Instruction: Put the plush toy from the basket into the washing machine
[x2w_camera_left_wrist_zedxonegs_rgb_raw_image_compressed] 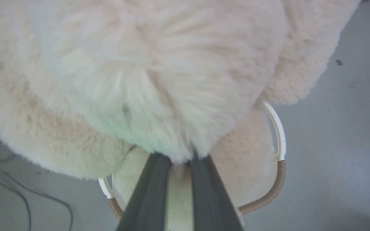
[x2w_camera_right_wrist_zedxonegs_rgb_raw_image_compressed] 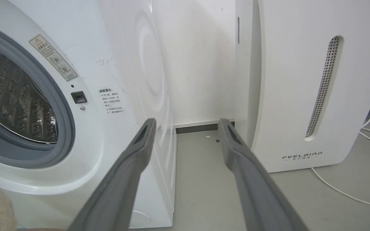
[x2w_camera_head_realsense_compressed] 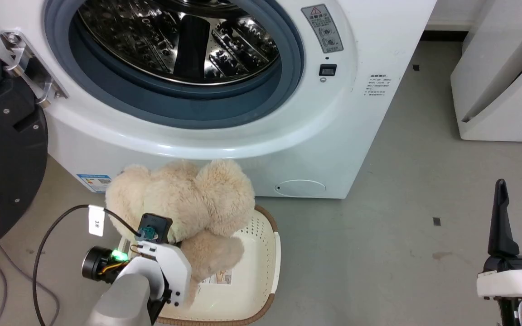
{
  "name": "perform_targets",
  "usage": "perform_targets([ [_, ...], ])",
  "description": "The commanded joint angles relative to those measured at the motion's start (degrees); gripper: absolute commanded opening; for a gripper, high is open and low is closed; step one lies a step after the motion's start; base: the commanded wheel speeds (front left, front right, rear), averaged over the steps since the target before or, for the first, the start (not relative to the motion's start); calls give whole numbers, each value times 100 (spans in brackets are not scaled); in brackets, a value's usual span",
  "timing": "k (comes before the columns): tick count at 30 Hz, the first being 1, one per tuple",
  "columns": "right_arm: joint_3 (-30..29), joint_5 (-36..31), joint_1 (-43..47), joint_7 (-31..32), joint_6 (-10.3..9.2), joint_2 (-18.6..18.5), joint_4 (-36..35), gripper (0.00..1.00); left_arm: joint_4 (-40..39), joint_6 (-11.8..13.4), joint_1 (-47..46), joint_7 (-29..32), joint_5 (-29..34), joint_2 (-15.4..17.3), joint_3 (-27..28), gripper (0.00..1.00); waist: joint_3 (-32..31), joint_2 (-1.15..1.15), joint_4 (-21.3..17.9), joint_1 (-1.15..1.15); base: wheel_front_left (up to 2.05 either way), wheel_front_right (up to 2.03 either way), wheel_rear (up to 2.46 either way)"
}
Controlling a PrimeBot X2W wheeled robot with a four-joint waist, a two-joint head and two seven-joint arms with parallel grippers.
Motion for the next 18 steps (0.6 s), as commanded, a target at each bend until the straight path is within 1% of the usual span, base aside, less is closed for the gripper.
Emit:
perform_targets([
  [1, 10, -59, 80, -26, -5, -3, -9, 100, -94, 35, -16, -56, -30, 18, 35, 0, -27, 0, 6, 1, 0, 0, 0],
  [4, 24, -72, 99, -26, -5, -3, -23, 100, -307, 92, -89, -78, -72, 80, 95, 0, -54, 0, -13, 1, 0, 0, 0],
  [7, 32, -78, 90, -26, -5, -3, -43, 100, -754, 188, -160, -84, -137, 177, 237, 0, -31, 0, -51, 1, 0, 0, 0],
  [13, 46, -64, 9, -26, -5, -3, -91, 100, -1701, 419, -278, -86, -163, 376, 555, 0, 152, 0, -168, 1, 0, 0, 0],
  [18, 70, -33, -94, -26, -5, -3, -105, 100, -2173, 542, -452, -87, -148, 509, 807, 0, 377, 0, -315, 1, 0, 0, 0],
])
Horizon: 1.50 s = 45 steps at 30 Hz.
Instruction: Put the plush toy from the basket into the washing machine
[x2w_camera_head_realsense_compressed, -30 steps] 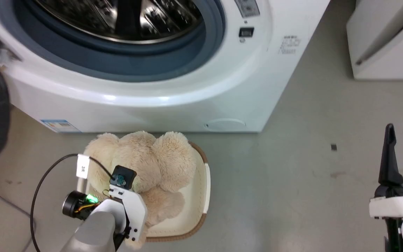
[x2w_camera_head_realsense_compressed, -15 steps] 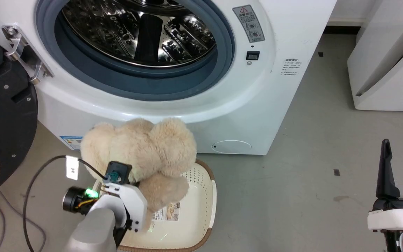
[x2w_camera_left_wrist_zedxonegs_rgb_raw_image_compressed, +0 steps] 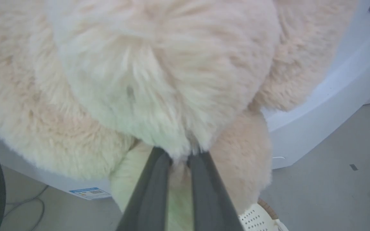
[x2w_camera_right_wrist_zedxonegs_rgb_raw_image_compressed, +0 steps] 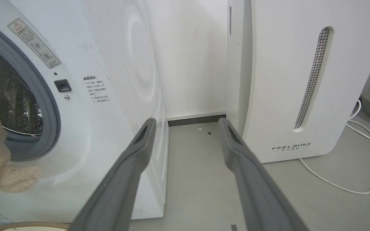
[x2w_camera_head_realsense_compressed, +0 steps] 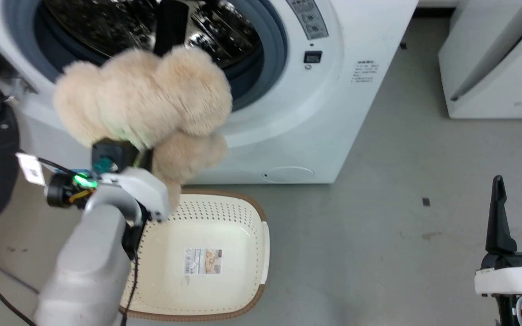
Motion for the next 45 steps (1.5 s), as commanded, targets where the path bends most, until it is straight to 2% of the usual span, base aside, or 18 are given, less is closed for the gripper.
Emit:
perform_targets([
  [1, 11, 24, -115, -25, -5, -3, -33, 100, -99, 34, -180, -38, 9, 57, 73, 0, 146, 0, -107, 0, 0, 0, 0],
  [9, 91, 103, -416, -25, -5, -3, -67, 100, -235, 50, -939, -39, 93, 295, 366, 0, 704, 0, -436, 0, 0, 0, 0],
  [30, 318, 423, -1075, -25, -5, -3, -150, 100, 507, -55, -3039, -39, 159, 1076, 754, 0, 2116, 0, -1173, 0, 0, 0, 0],
  [39, 455, 534, -1208, -25, -5, -3, -197, 100, 579, 88, -3722, -39, 195, 1357, 861, 0, 2486, 0, -1406, 0, 0, 0, 0],
  [44, 456, 568, -1237, -25, -5, -3, -202, 100, 503, 171, -4011, -39, 255, 1423, 869, 0, 2612, 0, -1406, 0, 0, 0, 0],
  [45, 464, 575, -1236, -25, -5, -3, -188, 100, 485, 192, -4021, -39, 302, 1414, 830, 100, 2622, 0, -1397, 0, 0, 0, 0],
])
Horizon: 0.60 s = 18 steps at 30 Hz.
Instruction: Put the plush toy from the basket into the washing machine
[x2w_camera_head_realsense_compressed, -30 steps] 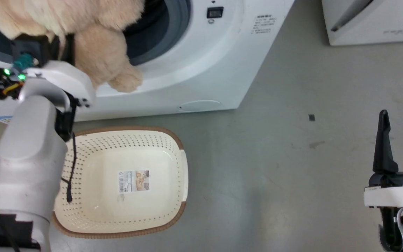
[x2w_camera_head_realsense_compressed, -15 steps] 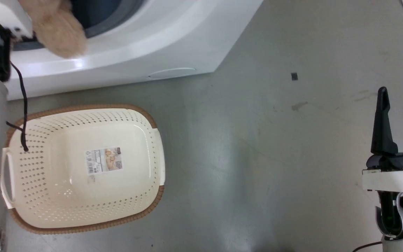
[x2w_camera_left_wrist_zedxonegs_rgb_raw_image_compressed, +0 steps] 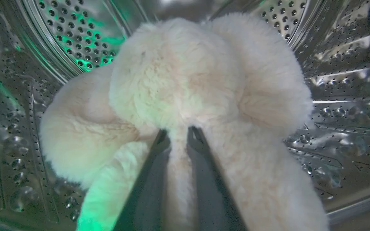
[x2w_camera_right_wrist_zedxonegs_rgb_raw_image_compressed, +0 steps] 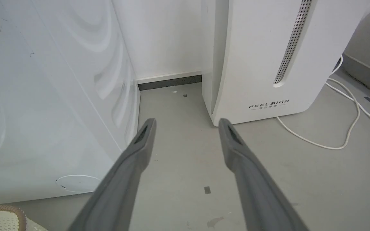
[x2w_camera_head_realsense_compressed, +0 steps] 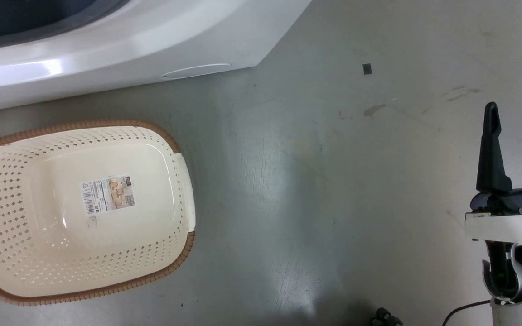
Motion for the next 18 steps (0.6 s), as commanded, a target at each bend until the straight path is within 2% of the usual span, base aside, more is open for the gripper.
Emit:
perform_targets([
  [1, 18, 36, -85, -26, -5, -3, 3, 100, -56, 56, -82, -38, 39, 15, -2, 100, 9, 0, 14, -1, 0, 0, 0],
  [11, 54, -16, -80, -26, -5, -3, 51, 100, -40, 104, 174, -38, 34, -87, 1, 100, -239, 0, 111, -1, 0, 0, 0],
  [18, 69, -101, 1, -26, -5, -3, 69, 100, -160, 97, 763, -38, 5, -264, 41, 100, -617, 0, 267, -1, 0, 0, 0],
])
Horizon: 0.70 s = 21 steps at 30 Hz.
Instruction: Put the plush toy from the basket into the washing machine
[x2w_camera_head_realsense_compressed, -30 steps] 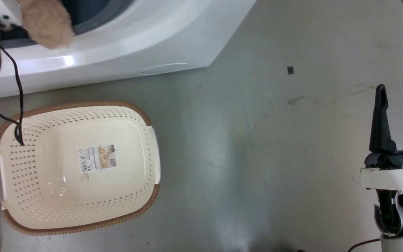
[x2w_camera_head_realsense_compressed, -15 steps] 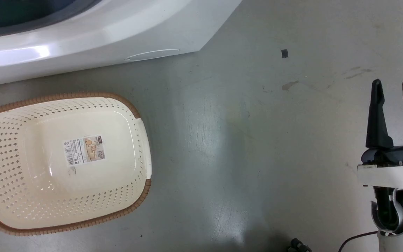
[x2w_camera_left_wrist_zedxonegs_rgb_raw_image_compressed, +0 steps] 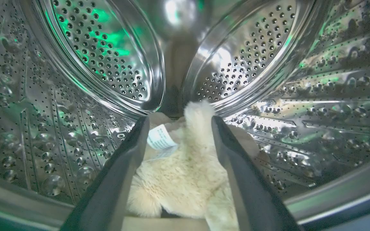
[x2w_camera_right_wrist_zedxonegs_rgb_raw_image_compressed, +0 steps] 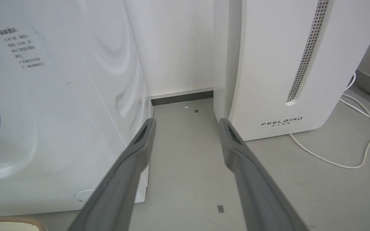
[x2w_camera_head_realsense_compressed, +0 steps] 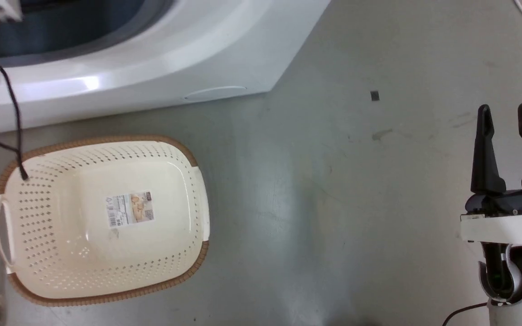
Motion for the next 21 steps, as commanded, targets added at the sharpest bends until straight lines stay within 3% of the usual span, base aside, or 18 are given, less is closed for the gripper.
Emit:
perform_targets([
  [1, 4, -46, 12, -26, -5, -3, 11, 100, -61, 28, 196, -31, -6, -48, 46, 100, -146, 0, 83, 0, 0, 0, 0],
  [7, 32, -156, 136, -26, -5, -3, -4, 100, -566, 62, 943, -31, -19, -277, 230, 100, -522, 0, 285, 0, 0, 0, 0],
  [21, 34, -491, 641, -26, -5, -3, 6, 100, -2604, 260, 3206, -31, 458, -1041, 794, 100, -1595, 0, 822, 0, 0, 0, 0],
])
